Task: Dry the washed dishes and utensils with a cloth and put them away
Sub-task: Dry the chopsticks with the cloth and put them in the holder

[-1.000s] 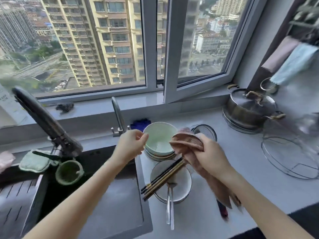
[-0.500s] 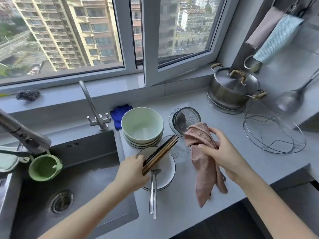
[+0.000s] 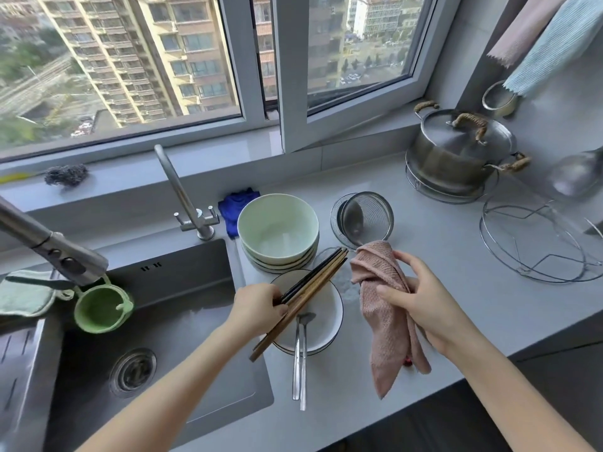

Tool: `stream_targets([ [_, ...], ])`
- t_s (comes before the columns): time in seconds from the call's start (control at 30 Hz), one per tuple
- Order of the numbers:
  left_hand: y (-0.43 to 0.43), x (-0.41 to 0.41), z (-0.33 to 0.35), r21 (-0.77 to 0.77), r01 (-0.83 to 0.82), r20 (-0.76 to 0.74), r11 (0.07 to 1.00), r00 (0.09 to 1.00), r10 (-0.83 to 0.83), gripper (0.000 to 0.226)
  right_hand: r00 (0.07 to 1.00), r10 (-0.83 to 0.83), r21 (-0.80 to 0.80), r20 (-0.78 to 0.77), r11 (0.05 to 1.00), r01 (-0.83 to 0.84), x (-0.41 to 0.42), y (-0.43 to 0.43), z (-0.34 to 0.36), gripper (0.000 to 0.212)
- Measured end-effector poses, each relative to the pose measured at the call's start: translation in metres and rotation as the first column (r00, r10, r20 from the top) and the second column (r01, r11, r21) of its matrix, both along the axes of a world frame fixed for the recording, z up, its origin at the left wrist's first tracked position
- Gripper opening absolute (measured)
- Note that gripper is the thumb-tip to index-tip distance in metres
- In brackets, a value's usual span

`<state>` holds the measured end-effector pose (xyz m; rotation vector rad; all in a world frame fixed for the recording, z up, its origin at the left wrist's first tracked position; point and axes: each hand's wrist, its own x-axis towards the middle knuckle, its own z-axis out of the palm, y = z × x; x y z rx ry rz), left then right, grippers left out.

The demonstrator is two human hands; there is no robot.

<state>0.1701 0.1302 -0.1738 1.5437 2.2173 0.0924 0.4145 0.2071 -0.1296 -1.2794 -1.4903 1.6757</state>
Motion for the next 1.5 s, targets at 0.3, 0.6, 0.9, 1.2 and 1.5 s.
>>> stream_targets([
  [0.3,-0.011,-0.011,0.021,0.095,-0.177,0.091,0.980,0.981,0.169,0.025,0.998,-0.054,0.038,-0.035,0.998,0.055,-0.019,-0.005,0.000,0.049],
  [0.6,-0.003,-0.008,0.115,0.178,-0.192,0.360,0.965,0.925,0.118,0.029,0.986,0.030,0.697,0.164,0.704,-0.137,-0.061,-0.023,0.045,0.063],
  [0.9,-0.021,-0.011,0.179,0.069,-0.431,0.587,0.900,0.746,0.313,0.032,0.875,-0.093,0.858,0.474,-0.173,-0.483,-0.118,0.005,0.075,0.042],
  [1.2,-0.111,-0.055,0.197,-0.033,-0.632,0.681,0.774,0.553,0.480,0.040,0.892,0.003,0.872,0.452,-0.213,-0.441,-0.136,0.086,0.071,0.009],
  [1.5,-0.132,-0.067,0.166,0.308,-0.833,0.810,0.460,0.483,0.333,0.026,0.885,0.428,0.555,-0.181,0.788,-0.267,-0.197,0.006,0.079,0.026],
])
